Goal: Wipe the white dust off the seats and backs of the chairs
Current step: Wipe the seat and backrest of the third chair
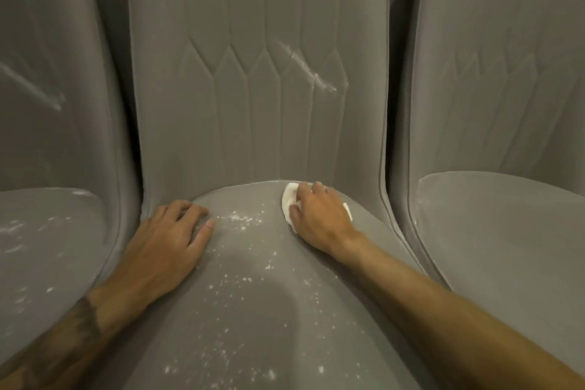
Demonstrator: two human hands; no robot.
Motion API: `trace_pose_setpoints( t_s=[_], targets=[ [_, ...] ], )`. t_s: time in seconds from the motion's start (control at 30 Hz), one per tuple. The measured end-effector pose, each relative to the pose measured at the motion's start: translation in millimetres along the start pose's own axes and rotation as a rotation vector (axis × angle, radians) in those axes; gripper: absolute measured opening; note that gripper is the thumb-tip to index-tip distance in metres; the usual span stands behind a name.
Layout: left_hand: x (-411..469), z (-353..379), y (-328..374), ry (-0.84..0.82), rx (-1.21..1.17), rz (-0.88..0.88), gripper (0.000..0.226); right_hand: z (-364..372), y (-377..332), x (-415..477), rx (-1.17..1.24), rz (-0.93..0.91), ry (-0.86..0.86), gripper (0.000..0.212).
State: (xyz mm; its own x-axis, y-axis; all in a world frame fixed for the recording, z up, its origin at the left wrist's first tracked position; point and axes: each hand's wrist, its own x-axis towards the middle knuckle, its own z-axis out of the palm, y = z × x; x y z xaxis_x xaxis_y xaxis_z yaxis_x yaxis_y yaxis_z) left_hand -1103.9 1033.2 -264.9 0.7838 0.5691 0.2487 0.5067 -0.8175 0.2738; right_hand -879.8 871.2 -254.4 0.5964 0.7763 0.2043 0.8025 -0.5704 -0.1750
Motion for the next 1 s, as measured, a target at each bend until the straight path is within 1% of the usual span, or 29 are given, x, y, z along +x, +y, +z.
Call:
trace_pose_setpoints(
  t_s=[0.07, 0.13, 0.2, 0.23, 0.3, 0.37, 0.4, 0.47, 0.53, 0.6, 0.67, 0.7, 0.73, 0.83, 0.87, 0.93, 1.0],
  targets=[
    [-1.5, -2.0, 1.0, 0.014, -0.019, -0.034, 0.051, -8.3, 16.6, -0.1, -0.011, 0.0, -0.027, 0.039],
    [-3.9, -2.9, 2.3, 0.002, -0.028, -0.054, 0.044, -14.5, 29.6, 4.7, -0.038, 0.097, -0.049, 0.037],
    [-6.0, -4.1, 0.9, 0.013, -0.041, -0.064, 0.037, -16.9, 21.8, 14.2, -0.009, 0.176, -0.06, 0.038],
    [-7.1, -4.0, 0.6, 0.017, -0.048, -0.072, 0.036, -15.7, 10.7, 18.6, 0.026, 0.183, -0.067, 0.039],
    [-9.2, -2.0, -1.6, 0.014, -0.049, -0.08, 0.036, -6.8, -19.1, 22.2, 0.101, 0.104, -0.073, 0.04],
    [-9.2, -0.6, -4.1, 0.002, -0.034, -0.075, 0.04, 3.7, -42.8, 17.6, 0.134, -0.046, -0.087, 0.04],
    [-8.0, -0.9, -3.7, -0.011, -0.012, -0.066, 0.045, 5.8, -45.1, 14.0, 0.142, -0.094, -0.103, 0.04],
    [-6.9, -2.8, -6.0, -0.023, 0.044, -0.033, 0.056, 2.8, -32.6, 15.3, 0.117, -0.105, -0.098, 0.038],
    [-6.6, -3.6, -9.5, -0.027, 0.072, 0.005, 0.065, -1.3, -8.8, 20.4, 0.043, -0.011, -0.082, 0.037],
    [-6.0, -4.7, -13.4, -0.034, 0.076, 0.012, 0.067, -3.6, 6.6, 27.7, -0.03, 0.13, -0.07, 0.037],
    [-4.7, -5.3, -18.2, -0.035, 0.064, 0.016, 0.066, -3.2, -5.1, 32.7, -0.04, 0.21, -0.063, 0.039],
    [-4.6, -4.9, -19.3, -0.039, 0.051, 0.014, 0.065, -0.9, -17.5, 32.6, -0.015, 0.208, -0.061, 0.039],
    [-4.4, -4.3, -20.1, -0.045, 0.04, 0.009, 0.063, 2.7, -31.8, 31.5, 0.011, 0.165, -0.056, 0.039],
    [-3.9, -0.6, -21.7, -0.075, 0.051, 0.006, 0.051, 13.2, -62.1, 16.5, 0.08, -0.061, -0.065, 0.039],
    [-3.8, 0.4, -21.7, -0.088, 0.05, 0.004, 0.049, 12.3, -61.2, 12.4, 0.091, -0.101, -0.077, 0.037],
    [-6.0, -0.1, -22.5, -0.116, 0.037, 0.003, 0.051, 4.8, -42.5, 14.2, 0.057, -0.082, -0.075, 0.034],
    [-9.3, -2.2, -23.7, -0.146, 0.01, 0.008, 0.056, -3.1, -12.9, 21.8, -0.011, 0.059, -0.073, 0.036]
  ],
)
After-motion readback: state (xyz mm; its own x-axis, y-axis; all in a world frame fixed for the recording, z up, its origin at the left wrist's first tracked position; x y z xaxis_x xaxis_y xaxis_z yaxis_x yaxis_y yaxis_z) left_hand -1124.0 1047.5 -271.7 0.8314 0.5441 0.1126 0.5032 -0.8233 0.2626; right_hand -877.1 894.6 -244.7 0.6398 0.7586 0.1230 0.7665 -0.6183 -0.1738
